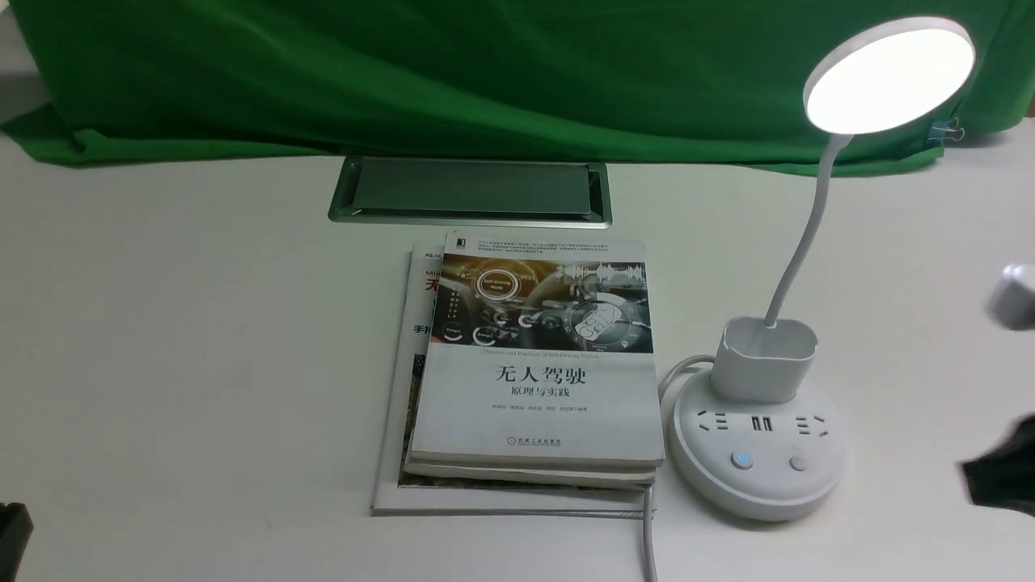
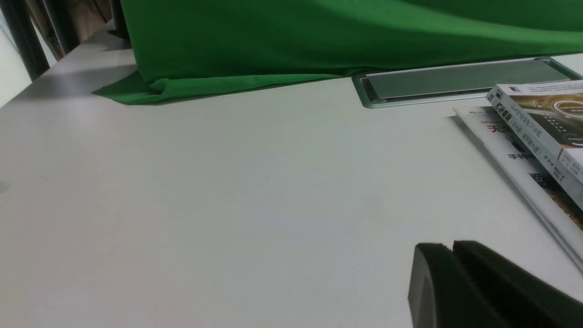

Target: Turn off the desk lamp on the white desktop by hand.

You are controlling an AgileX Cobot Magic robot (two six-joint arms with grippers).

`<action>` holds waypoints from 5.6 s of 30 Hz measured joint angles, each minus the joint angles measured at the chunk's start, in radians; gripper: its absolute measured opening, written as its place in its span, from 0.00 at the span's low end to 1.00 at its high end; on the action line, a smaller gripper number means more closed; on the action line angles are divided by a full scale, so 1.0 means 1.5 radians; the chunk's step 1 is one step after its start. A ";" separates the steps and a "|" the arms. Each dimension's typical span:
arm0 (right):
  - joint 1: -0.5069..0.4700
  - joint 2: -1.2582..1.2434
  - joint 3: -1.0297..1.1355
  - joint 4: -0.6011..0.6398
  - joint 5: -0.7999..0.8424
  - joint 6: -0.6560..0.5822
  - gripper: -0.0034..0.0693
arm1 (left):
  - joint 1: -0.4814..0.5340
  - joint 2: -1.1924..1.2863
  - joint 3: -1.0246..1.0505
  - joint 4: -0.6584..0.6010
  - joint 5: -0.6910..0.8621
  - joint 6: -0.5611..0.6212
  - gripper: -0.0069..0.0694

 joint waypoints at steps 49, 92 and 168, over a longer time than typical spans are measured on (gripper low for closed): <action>0.059 0.375 -0.127 -0.018 -0.112 0.015 0.10 | 0.000 0.000 0.000 0.000 0.000 0.000 0.12; 0.059 0.353 -0.132 -0.016 -0.123 0.015 0.10 | 0.000 0.000 0.000 0.000 0.000 0.000 0.12; -0.165 -0.755 0.539 -0.029 -0.449 -0.091 0.11 | 0.000 0.000 0.000 0.000 0.000 0.000 0.12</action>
